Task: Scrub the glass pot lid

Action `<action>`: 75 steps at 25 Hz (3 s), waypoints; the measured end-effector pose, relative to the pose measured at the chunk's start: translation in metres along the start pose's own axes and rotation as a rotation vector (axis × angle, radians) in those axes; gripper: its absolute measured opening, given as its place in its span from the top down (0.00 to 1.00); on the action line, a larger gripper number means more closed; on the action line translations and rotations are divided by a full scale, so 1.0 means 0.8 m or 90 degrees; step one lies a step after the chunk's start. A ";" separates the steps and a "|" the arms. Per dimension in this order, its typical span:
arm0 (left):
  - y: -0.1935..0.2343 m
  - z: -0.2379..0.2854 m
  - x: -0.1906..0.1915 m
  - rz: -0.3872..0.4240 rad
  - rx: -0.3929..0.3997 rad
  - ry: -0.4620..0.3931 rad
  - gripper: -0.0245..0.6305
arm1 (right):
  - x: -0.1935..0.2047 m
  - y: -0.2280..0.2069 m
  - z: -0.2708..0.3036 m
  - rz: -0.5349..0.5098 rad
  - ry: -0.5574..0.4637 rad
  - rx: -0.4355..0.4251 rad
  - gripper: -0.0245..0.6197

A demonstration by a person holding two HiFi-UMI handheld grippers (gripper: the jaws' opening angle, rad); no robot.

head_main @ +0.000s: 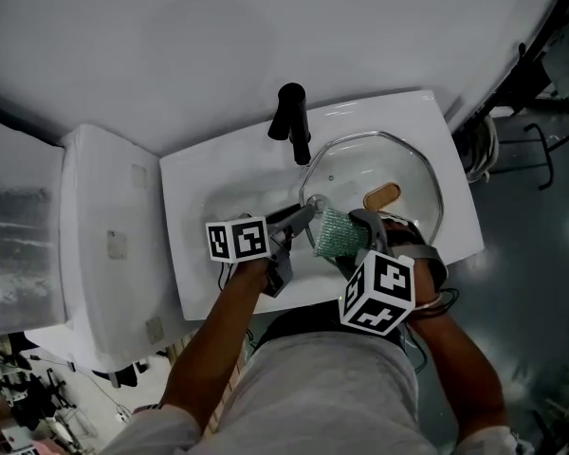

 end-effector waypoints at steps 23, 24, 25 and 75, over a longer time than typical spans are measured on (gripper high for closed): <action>-0.001 -0.002 0.000 0.000 -0.009 0.006 0.77 | 0.181 -0.074 -0.074 0.124 0.048 -0.046 0.45; -0.001 -0.002 0.000 0.000 -0.009 0.006 0.77 | 0.190 -0.080 -0.075 0.149 0.045 -0.037 0.45; -0.002 -0.001 0.000 -0.001 -0.009 0.006 0.77 | 0.199 -0.087 -0.076 0.173 0.041 -0.029 0.45; -0.003 -0.001 0.000 -0.002 -0.016 0.002 0.77 | 0.206 -0.041 -0.071 0.193 -0.002 -0.042 0.45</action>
Point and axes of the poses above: the fingertips, and each gripper's own axes: z forward along the fingers, y to its left, x out of its underside, the point moved 7 cm from there along -z, backward along the fingers, and after that the axes turned 10 degrees about -x, right-handed, at the moved point
